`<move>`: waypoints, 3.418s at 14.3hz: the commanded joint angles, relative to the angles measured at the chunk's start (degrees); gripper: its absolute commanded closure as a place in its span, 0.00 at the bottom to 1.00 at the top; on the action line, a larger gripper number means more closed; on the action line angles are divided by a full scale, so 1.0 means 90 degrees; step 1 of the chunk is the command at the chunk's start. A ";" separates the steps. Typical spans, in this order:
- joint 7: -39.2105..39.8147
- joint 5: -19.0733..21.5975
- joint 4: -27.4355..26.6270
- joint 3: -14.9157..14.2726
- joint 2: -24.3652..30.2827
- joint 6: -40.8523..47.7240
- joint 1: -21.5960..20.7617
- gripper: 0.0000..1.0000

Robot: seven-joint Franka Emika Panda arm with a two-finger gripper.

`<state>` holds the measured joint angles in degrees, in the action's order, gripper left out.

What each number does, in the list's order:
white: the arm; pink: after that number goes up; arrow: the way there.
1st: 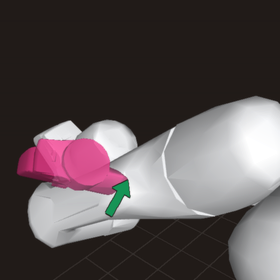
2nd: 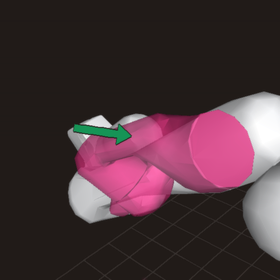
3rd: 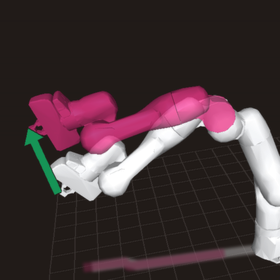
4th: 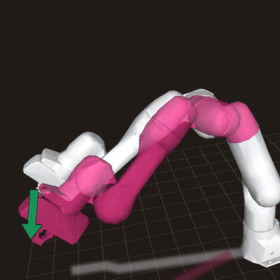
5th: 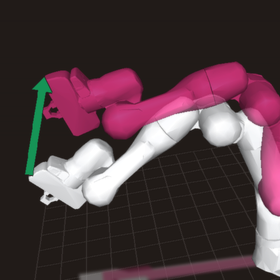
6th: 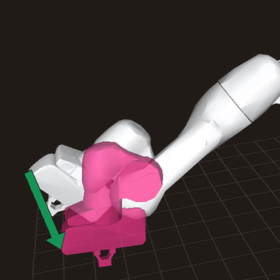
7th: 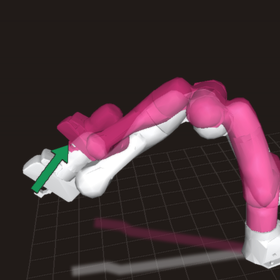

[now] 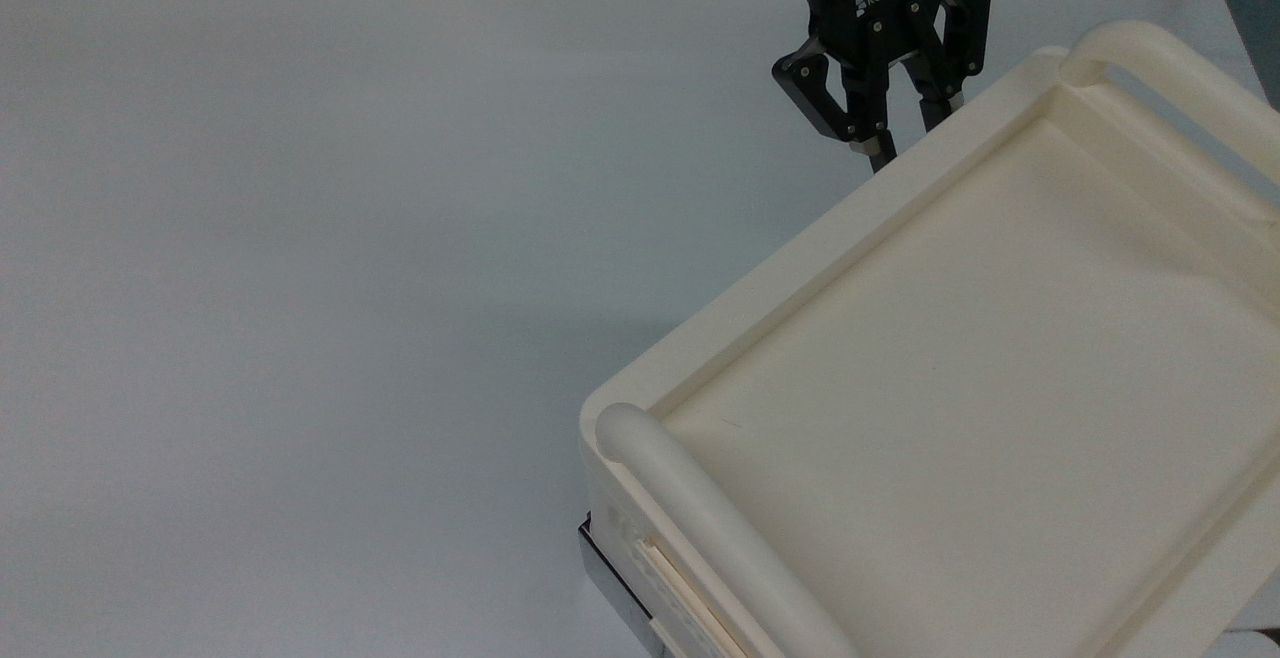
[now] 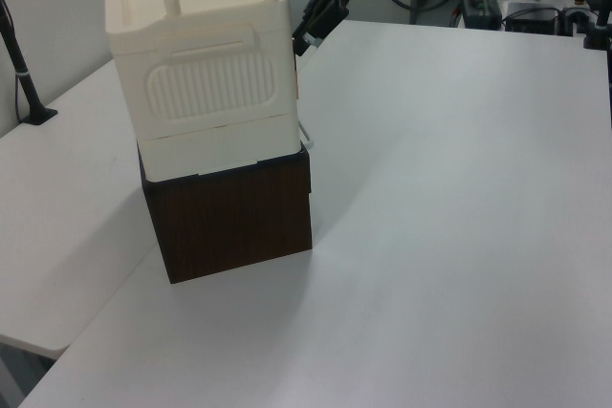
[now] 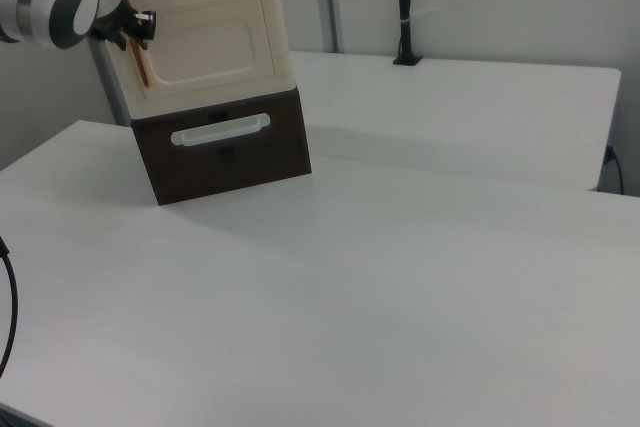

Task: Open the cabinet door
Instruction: 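Hook the gripper fingers behind the door edge and pull it outward, then swing the door open on its hinge by sweeping the gripper sideways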

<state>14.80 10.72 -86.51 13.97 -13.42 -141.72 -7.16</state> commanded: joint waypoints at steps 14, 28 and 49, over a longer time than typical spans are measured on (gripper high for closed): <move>-0.0043 0.0029 -0.0104 -0.0019 -0.0013 -0.0416 -0.0055 0.90; -0.0004 0.0029 -0.0456 -0.0029 0.0505 0.0746 0.0404 0.86; 0.0591 -0.0049 -0.0427 -0.0605 0.1120 0.3178 0.2249 0.24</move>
<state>18.05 10.68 -89.23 9.52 -4.51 -113.10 11.00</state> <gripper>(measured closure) 0.304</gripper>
